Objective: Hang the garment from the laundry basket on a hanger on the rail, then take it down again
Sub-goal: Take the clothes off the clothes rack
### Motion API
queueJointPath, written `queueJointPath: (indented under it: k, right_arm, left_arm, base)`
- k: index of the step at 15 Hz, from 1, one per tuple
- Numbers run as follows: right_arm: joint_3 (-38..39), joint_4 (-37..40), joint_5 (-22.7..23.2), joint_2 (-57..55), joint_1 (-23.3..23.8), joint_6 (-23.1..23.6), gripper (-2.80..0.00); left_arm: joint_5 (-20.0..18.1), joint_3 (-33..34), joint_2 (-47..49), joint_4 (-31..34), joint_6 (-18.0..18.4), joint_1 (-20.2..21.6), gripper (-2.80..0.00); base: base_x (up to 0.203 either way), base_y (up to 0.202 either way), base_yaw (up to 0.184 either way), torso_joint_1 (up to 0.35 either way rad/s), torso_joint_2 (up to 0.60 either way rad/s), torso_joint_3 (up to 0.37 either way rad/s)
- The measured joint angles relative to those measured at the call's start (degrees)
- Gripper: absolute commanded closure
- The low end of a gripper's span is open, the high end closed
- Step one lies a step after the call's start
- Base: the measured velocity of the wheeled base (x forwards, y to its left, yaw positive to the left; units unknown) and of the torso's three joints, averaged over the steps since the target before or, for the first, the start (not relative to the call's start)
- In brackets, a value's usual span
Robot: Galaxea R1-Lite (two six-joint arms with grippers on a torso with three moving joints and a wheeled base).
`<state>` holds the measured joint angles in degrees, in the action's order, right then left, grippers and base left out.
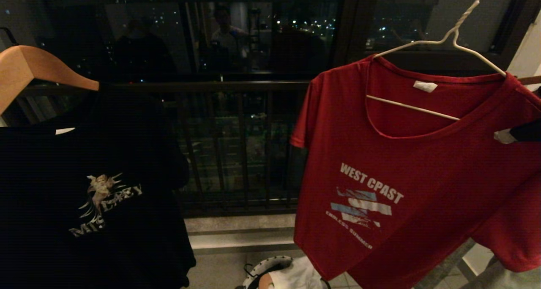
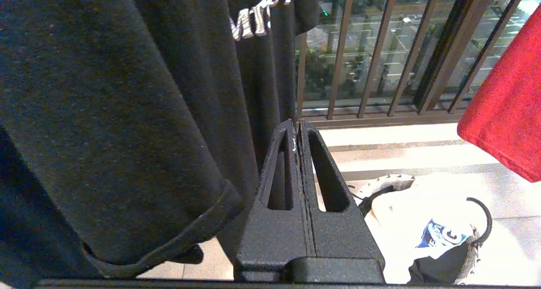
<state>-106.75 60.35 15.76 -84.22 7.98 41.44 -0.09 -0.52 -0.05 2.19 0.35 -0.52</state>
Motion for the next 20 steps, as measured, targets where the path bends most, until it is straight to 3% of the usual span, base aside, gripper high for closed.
queueJointPath:
  k: [20]
  right_arm:
    - [0.24, 0.76, 1.10, -2.20, -0.79, 2.17, -2.80]
  left_arm:
    - [0.00, 0.00, 0.00, 0.00, -0.01, 0.00, 0.00]
  base:
    - [0.000, 0.000, 0.000, 0.000, 0.00, 0.000]
